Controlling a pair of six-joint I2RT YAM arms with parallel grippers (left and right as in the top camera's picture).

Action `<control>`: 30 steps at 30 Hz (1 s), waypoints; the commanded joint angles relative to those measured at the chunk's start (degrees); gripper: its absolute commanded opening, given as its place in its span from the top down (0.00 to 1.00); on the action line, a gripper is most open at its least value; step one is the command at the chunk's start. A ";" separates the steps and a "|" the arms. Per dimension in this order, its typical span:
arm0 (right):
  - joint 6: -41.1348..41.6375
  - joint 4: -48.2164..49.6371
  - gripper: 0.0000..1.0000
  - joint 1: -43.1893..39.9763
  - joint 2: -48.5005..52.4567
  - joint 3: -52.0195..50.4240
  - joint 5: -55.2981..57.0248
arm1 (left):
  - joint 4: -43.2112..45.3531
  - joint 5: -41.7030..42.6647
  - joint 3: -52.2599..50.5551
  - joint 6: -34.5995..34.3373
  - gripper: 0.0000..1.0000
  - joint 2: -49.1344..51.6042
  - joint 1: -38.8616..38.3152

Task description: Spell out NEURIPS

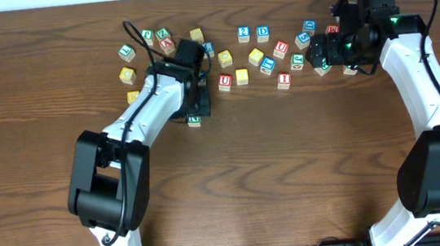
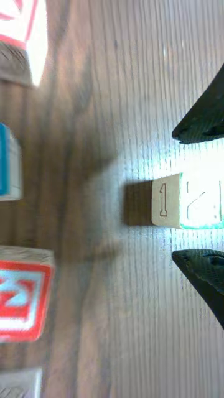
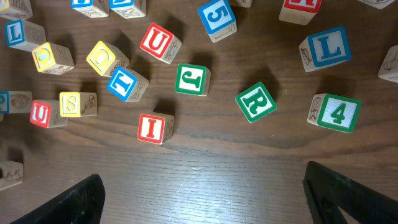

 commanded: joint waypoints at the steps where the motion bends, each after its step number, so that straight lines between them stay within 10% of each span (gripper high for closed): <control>1: -0.63 -0.07 0.03 -0.35 -0.20 -0.33 0.04 | -1.20 -0.72 3.32 0.11 0.46 -3.13 0.96; 30: 5.31 2.14 0.01 -0.24 -0.20 -0.33 -2.05 | -9.31 -0.76 7.48 2.99 0.45 -17.25 17.20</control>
